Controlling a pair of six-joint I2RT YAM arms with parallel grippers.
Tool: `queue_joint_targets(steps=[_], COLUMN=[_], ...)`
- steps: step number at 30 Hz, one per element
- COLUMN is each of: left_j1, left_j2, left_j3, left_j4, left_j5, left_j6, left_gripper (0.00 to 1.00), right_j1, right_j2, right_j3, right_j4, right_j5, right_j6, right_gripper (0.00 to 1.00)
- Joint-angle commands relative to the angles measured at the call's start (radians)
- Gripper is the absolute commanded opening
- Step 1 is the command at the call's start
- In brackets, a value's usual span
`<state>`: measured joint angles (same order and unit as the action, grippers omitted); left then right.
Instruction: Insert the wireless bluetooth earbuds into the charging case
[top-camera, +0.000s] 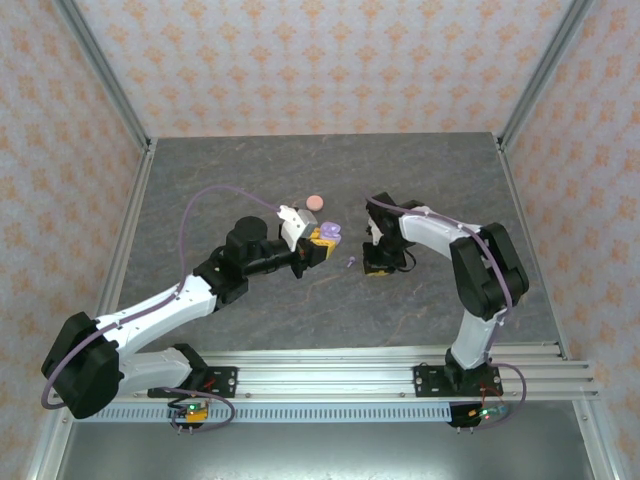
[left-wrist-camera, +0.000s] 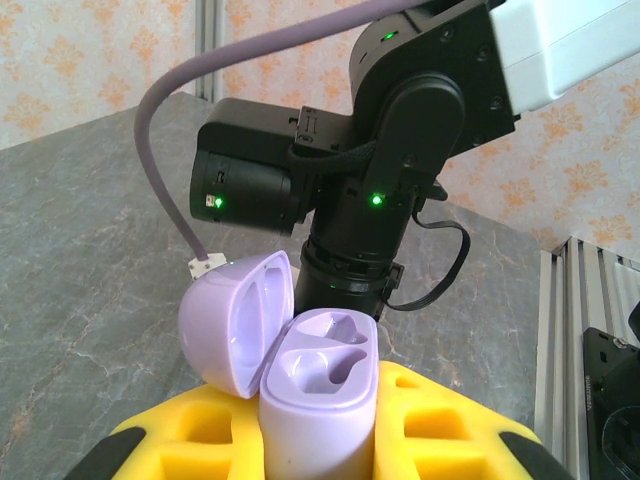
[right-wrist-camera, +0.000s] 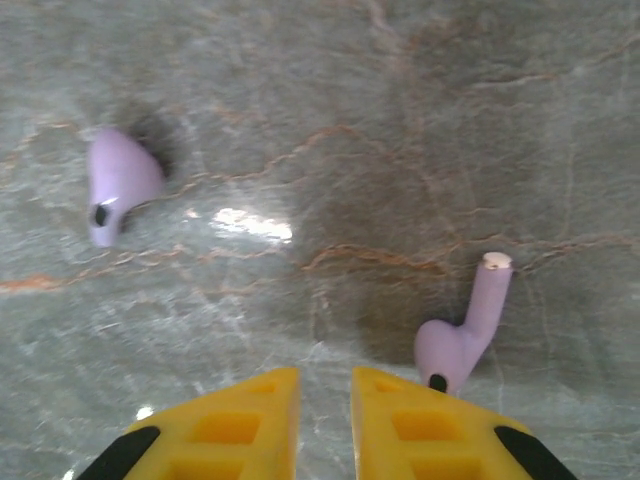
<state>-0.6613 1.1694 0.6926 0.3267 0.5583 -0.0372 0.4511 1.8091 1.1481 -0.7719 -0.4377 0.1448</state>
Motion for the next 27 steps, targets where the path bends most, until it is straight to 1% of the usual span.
queue_joint_targets(steps=[1, 8, 13, 17, 23, 25, 27], left_j1=[-0.006, -0.006, -0.007, -0.006, -0.006, -0.006, -0.006], left_j2=[-0.007, 0.004, 0.013, 0.022, 0.035, 0.038, 0.041], left_j3=[0.001, 0.015, 0.024, 0.031, 0.039, 0.042, 0.042], left_j4=[-0.001, -0.015, -0.014, -0.018, -0.017, -0.018, -0.014], left_j5=[-0.024, -0.022, -0.021, -0.020, -0.017, -0.017, -0.016], left_j6=[-0.007, -0.006, -0.005, -0.006, -0.006, -0.006, -0.006], left_gripper=[0.12, 0.12, 0.11, 0.11, 0.11, 0.11, 0.11], right_j1=[0.006, 0.006, 0.006, 0.006, 0.005, 0.002, -0.001], right_j2=[0.018, 0.033, 0.033, 0.009, -0.085, -0.117, -0.137], right_j3=[0.019, 0.052, 0.070, 0.081, 0.086, 0.088, 0.090], right_j4=[-0.035, -0.083, -0.103, -0.105, -0.067, -0.058, -0.059], right_j5=[0.082, 0.217, 0.273, 0.260, 0.146, 0.148, 0.186], right_j6=[0.025, 0.044, 0.043, 0.026, 0.002, 0.008, 0.018], right_gripper=[0.21, 0.20, 0.20, 0.20, 0.23, 0.23, 0.23])
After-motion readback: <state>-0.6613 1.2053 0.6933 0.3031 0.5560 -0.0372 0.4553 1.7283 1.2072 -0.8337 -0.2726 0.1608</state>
